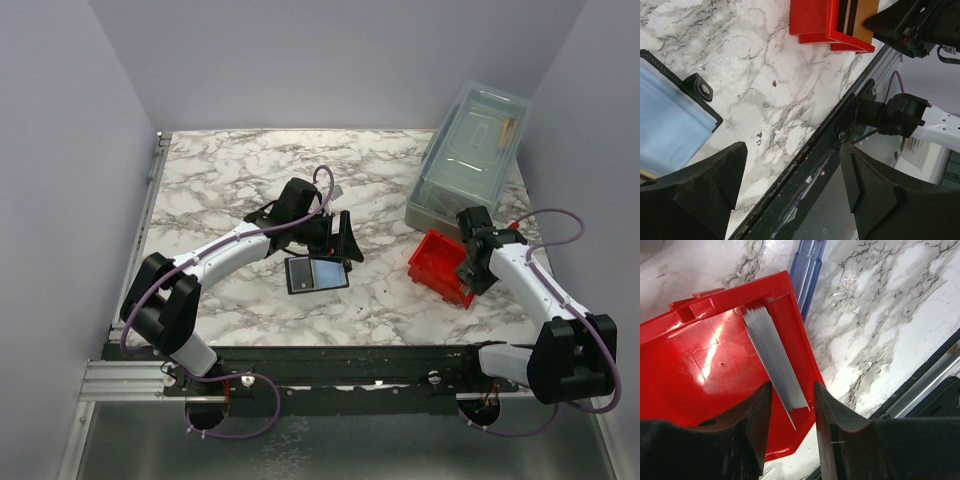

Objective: Put the credit cards into the card holder
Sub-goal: Pick up the credit card from the storage box.

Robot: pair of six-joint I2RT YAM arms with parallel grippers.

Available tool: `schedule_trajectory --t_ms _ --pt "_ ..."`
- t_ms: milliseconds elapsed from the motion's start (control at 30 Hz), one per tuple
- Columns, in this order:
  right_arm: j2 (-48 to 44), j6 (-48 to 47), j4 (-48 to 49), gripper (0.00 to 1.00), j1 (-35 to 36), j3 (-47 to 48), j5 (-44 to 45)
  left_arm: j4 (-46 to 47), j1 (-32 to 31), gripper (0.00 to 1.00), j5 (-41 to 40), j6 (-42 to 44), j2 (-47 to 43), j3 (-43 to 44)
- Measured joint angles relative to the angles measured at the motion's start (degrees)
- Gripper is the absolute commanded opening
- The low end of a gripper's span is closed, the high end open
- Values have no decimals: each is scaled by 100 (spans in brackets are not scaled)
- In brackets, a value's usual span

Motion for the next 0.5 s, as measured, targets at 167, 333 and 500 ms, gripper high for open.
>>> schedule_trajectory --t_ms 167,333,500 --pt "-2 2 -63 39 0 61 0 2 0 82 13 0 0 0" --pt "-4 2 -94 33 0 70 0 2 0 82 31 0 0 0" --pt "-2 0 -98 22 0 70 0 2 0 82 42 0 0 0"
